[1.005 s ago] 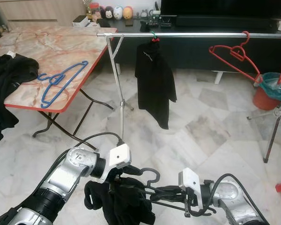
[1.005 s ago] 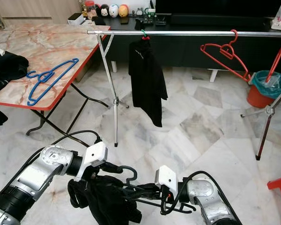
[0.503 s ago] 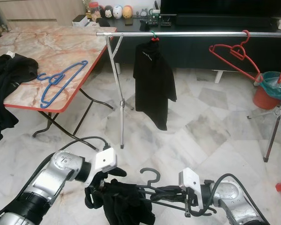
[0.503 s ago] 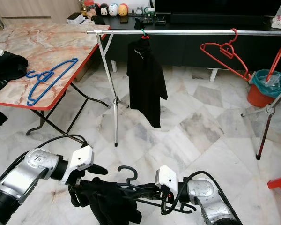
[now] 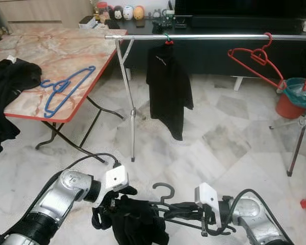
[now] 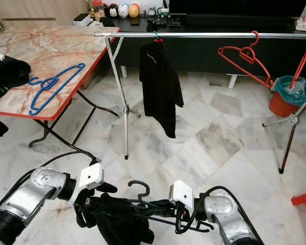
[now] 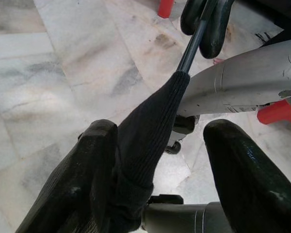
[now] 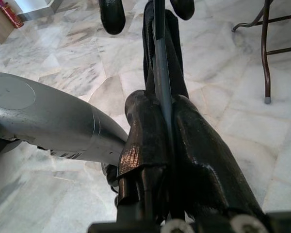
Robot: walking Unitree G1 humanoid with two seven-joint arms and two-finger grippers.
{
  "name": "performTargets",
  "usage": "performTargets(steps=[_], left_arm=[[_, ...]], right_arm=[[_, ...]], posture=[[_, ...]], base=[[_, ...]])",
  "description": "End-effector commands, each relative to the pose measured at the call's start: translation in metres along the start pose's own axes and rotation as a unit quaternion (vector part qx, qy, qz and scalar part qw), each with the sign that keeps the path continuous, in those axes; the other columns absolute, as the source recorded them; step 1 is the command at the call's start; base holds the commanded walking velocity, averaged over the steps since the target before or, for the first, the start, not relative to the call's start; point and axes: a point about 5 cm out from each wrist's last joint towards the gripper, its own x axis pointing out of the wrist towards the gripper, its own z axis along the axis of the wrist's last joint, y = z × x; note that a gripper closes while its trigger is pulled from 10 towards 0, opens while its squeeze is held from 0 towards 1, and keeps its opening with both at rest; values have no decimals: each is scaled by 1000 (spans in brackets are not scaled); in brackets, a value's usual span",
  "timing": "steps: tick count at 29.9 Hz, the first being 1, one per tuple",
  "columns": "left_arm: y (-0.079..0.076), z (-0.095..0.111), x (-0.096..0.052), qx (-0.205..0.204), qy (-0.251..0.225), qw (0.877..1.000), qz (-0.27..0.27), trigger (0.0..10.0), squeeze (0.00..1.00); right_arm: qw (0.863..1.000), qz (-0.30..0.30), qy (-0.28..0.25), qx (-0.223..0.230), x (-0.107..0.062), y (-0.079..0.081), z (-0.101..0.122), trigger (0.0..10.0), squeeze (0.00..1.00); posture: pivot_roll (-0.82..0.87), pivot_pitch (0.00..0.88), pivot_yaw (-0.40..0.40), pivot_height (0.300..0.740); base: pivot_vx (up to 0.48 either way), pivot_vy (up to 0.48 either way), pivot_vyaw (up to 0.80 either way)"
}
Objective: Hang hanger
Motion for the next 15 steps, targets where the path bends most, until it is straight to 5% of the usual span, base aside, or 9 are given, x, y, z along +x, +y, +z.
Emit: performTargets(steps=[1,3,4,5,6,7,8,9,15], left_arm=[[0,-3,1,3,11,1000,-3,10000,0],[0,-3,2,3,12,1000,-5,10000,0],[0,-3,2,4,13,1000,-5,8784,0],[0,-3,2,4,14,1000,-5,8784,0],[0,-3,3,6,15,1000,-4,4549,0],[1,-3,3,7,16,1000,-1,2549,0],[1,-3,3,7,16,1000,-1,2549,0],[1,-2,4,8,16,1000,0,0,0],[1,-1,6,8,13,1000,-3,0,0]], right_arm=[[1000,-3,-17,-19,1,-5,9,0,0],[1000,-3,-17,-20,2,-5,10,0,0],[1000,-2,-18,-20,2,-5,10,0,0],[1000,-2,-18,-20,2,-5,10,0,0],[1000,-2,-18,-20,2,-5,10,0,0],[1000,-2,-19,-20,3,-5,10,0,0],[1000,-2,-19,-20,3,-5,10,0,0],[1000,-2,-19,-20,3,-5,11,0,0],[1000,-2,-19,-20,3,-5,11,0,0]], posture=[[20,62,56,740],[20,63,57,740],[20,63,57,740],[20,63,57,740],[20,63,57,740],[20,63,57,740],[20,63,57,740],[20,63,57,740],[18,64,59,740]], base=[[0,0,0],[0,0,0],[0,0,0],[0,0,0],[0,0,0],[0,0,0],[0,0,0],[0,0,0],[0,0,0]])
